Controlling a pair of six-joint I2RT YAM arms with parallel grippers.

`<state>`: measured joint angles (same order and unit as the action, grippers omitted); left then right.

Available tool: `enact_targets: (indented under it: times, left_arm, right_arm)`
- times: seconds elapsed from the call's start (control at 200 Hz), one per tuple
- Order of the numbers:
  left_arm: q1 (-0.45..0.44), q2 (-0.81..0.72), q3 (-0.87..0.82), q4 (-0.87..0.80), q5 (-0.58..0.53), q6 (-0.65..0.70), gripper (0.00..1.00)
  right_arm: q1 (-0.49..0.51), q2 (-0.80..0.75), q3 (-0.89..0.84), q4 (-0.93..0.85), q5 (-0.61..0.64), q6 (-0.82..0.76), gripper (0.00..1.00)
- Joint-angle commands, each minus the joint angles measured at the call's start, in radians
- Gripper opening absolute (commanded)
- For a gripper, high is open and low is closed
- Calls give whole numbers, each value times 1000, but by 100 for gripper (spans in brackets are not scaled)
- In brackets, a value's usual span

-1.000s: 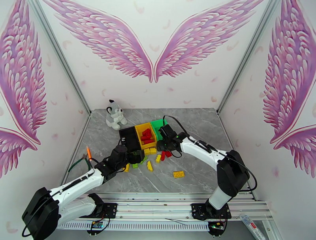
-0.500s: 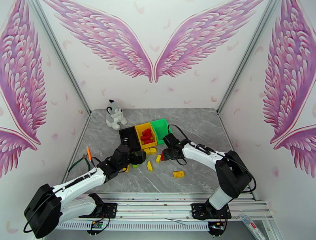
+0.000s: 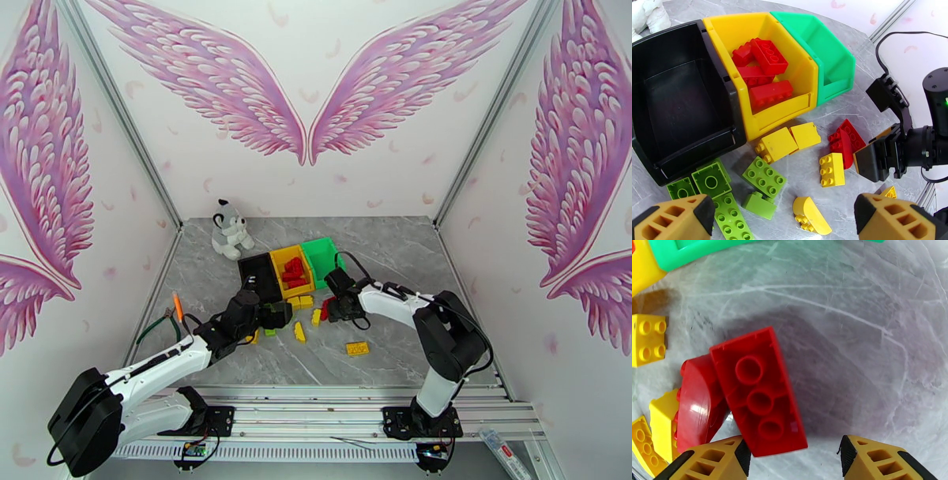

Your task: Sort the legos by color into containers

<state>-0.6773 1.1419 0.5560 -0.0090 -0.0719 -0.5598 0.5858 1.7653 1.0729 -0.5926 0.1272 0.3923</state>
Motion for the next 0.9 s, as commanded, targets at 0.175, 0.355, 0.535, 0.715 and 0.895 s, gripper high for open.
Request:
enact_targets:
  times: [0.175,0.355,0.535,0.715,0.895]
  left_arm:
    - [-5,-30,33,1,-5,11,99]
    - [-4,-29,33,1,-5,11,99]
    - [-4,-32,33,-1,-10,14,99]
    - [-5,-33,35,-6,-18,16,99]
    - [-2,-61,39,-26,-48,29,99]
  right_arm:
    - [-34,83,88,49,-38,-23,60]
    - [-40,115,121,50,-31,-31,59]
    - [-42,124,131,52,-34,-36,51]
    - [-42,74,101,37,-47,-5,43]
    - [-40,-58,14,29,-91,33,38]
